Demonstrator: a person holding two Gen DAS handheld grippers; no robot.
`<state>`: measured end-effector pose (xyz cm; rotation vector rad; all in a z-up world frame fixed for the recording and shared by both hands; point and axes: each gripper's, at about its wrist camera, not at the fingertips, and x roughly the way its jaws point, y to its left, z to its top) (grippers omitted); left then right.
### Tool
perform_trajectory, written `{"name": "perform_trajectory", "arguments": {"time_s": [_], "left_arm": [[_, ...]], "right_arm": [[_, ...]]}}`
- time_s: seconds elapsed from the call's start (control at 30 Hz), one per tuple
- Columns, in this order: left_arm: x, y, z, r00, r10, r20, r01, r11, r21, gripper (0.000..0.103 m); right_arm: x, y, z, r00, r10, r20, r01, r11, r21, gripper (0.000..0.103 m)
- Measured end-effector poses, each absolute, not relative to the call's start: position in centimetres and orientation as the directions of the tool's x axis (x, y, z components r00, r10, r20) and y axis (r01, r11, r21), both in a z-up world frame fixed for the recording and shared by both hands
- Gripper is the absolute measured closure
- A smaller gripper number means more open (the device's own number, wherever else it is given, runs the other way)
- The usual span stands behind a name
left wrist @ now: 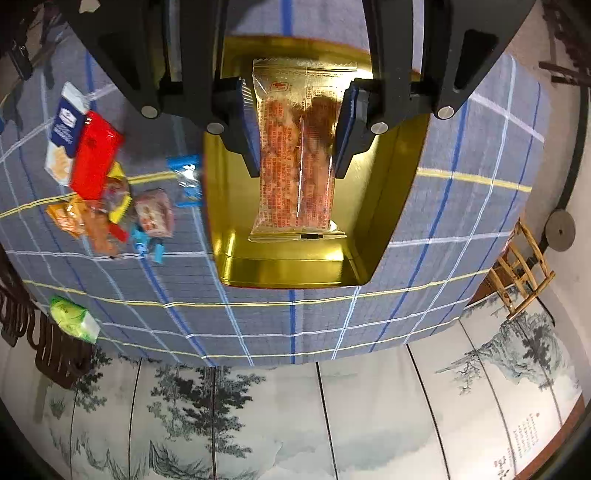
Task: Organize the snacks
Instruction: 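Carry the biscuit pack with the left gripper into the tin and release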
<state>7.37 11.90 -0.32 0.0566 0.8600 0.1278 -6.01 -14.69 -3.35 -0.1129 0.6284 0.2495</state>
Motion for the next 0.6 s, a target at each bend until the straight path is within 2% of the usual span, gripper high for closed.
{"name": "perform_trajectory", "arguments": {"time_s": [0.6], "left_arm": [[16.8, 15.5, -3.3, 0.549, 0.197, -0.813, -0.054, 0.978, 0.201, 0.069]], "right_arm": [[-4.1, -12.7, -3.7, 0.757, 0.191, -0.625, -0.294, 0.953, -0.066, 0.000]]}}
